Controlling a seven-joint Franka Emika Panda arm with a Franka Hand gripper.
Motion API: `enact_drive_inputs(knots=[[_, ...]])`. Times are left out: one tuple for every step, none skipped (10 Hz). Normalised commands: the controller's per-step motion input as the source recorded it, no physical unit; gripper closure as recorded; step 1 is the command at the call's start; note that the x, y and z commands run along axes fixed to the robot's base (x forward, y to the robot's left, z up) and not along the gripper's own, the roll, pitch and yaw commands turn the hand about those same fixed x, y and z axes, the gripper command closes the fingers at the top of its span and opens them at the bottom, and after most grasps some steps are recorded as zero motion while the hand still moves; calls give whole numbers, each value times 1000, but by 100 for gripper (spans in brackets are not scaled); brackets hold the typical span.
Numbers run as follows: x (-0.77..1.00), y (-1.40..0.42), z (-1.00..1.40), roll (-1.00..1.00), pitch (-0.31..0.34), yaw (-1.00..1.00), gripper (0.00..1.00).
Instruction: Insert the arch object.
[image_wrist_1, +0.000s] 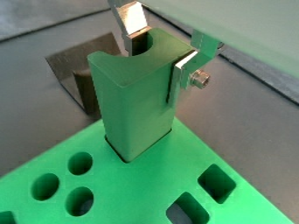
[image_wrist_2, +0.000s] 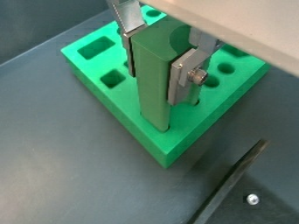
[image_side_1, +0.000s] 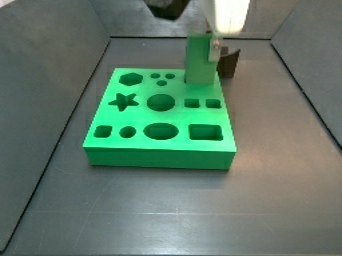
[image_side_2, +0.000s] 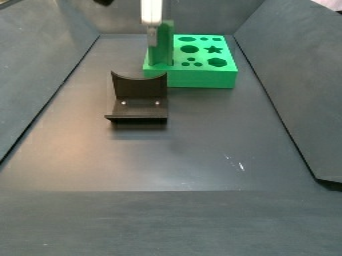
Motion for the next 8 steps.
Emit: enact_drive_inputs(knots=[[180, 0, -431, -73, -139, -9, 100], [0, 0, -543, -57, -203, -20, 100], [-120, 0, -691, 0, -284, -29, 100], [-220, 0, -683, 0, -296, -23, 100], [-257, -60, -640, 0, -320, -29, 100], [-171, -11, -251, 0, -229, 0, 100], [0, 0, 0, 6, 0, 0, 100], [0, 66, 0, 0, 0, 0, 100]])
